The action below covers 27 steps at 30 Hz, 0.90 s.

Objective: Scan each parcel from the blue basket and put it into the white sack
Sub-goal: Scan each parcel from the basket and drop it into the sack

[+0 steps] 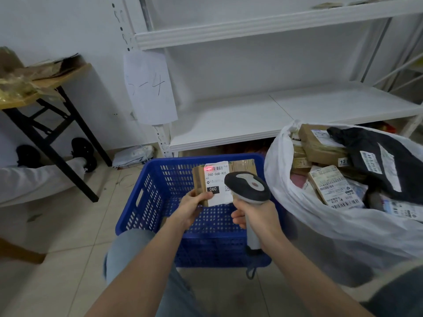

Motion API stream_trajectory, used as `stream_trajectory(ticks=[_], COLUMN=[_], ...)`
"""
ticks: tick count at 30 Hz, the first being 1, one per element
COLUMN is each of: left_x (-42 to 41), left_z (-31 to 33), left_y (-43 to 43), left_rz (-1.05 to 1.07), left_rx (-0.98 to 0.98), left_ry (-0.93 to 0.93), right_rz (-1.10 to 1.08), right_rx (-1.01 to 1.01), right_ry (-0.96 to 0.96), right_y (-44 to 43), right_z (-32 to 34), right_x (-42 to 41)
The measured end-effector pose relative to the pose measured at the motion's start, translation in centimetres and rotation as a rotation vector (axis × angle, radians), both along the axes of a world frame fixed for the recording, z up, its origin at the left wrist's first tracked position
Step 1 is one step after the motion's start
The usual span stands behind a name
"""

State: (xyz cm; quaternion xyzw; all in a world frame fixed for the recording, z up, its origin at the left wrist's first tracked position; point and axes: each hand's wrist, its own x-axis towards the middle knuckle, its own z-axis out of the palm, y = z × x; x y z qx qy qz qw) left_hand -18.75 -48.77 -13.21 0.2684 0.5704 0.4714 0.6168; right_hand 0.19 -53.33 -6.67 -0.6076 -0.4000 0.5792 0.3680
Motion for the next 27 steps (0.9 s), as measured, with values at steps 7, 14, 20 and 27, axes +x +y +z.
stream_trajectory(ticks=[7, 14, 20, 27], left_x=[0.4, 0.6, 0.5, 0.6], left_z=[-0.9, -0.8, -0.4, 0.8], left_y=[-0.2, -0.5, -0.5, -0.4], left_rz=[-0.005, 0.003, -0.001, -0.006], left_rx=[0.009, 0.007, 0.03, 0.041], left_ry=[-0.015, -0.06, -0.055, -0.066], right_rz=[-0.01, 0.014, 0.029, 0.061], right_rx=[-0.047, -0.1, -0.106, -0.127], right_ry=[-0.04, -0.084, -0.067, -0.068], right_y=[-0.4, -0.4, -0.5, -0.3], right_z=[-0.3, -0.3, 0.3, 1.6], right_x=[0.2, 0.2, 0.1, 0.0])
